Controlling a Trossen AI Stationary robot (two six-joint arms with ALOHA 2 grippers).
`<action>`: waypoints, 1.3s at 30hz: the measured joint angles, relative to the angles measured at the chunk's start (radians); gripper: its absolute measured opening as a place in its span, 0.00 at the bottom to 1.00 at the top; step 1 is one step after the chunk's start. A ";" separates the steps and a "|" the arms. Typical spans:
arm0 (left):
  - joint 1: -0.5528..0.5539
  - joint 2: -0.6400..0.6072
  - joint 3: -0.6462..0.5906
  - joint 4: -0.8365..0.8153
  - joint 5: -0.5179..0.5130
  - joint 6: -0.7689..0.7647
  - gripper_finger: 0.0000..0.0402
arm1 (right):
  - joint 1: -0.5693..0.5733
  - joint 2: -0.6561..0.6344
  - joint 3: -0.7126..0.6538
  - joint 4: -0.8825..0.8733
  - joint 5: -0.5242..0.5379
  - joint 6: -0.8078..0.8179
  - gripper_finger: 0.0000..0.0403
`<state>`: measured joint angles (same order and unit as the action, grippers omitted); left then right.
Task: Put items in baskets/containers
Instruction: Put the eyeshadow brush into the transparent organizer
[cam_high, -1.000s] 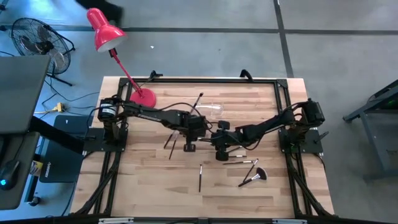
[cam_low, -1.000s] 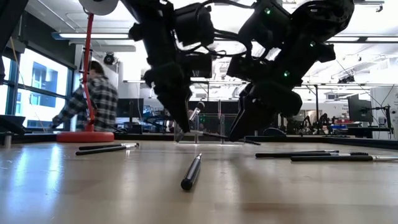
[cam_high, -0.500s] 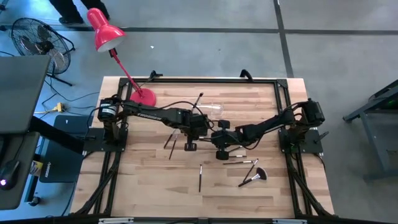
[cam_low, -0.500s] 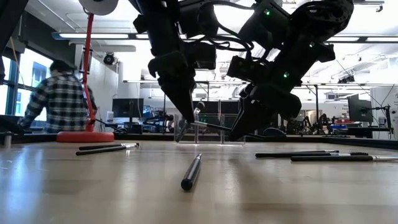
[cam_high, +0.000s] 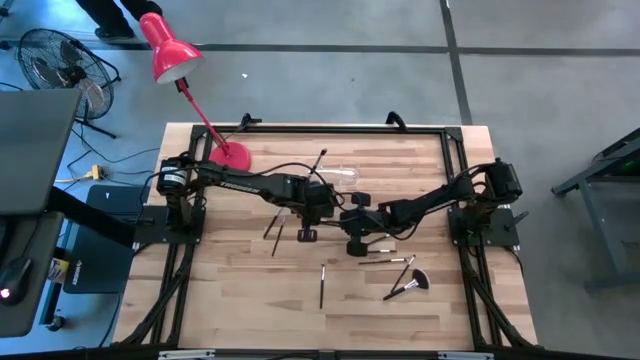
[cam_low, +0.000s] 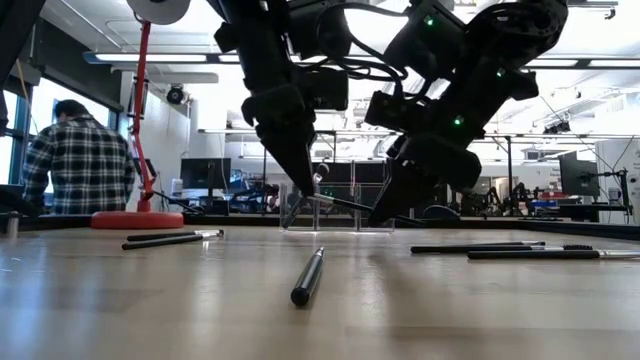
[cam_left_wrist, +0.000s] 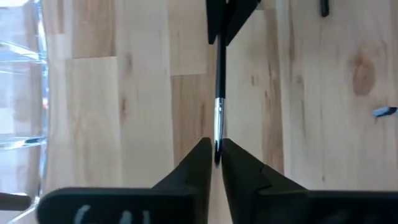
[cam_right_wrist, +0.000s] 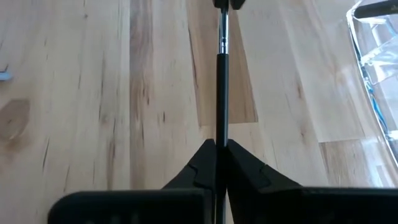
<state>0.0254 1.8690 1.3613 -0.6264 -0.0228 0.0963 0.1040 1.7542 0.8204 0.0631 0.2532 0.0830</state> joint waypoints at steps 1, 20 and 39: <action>0.000 0.000 0.000 0.001 -0.005 0.000 0.11 | 0.000 0.000 0.000 0.000 0.002 0.006 0.04; 0.009 -0.171 -0.091 -0.048 0.009 -0.063 0.31 | 0.000 0.001 -0.001 -0.062 0.010 0.196 0.02; 0.045 -0.850 -0.888 0.551 0.104 -0.471 0.25 | 0.010 -0.112 0.000 0.033 0.177 0.494 0.02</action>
<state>0.0707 1.0190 0.4730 -0.0749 0.0813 -0.3746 0.1135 1.6424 0.8207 0.0965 0.4300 0.5771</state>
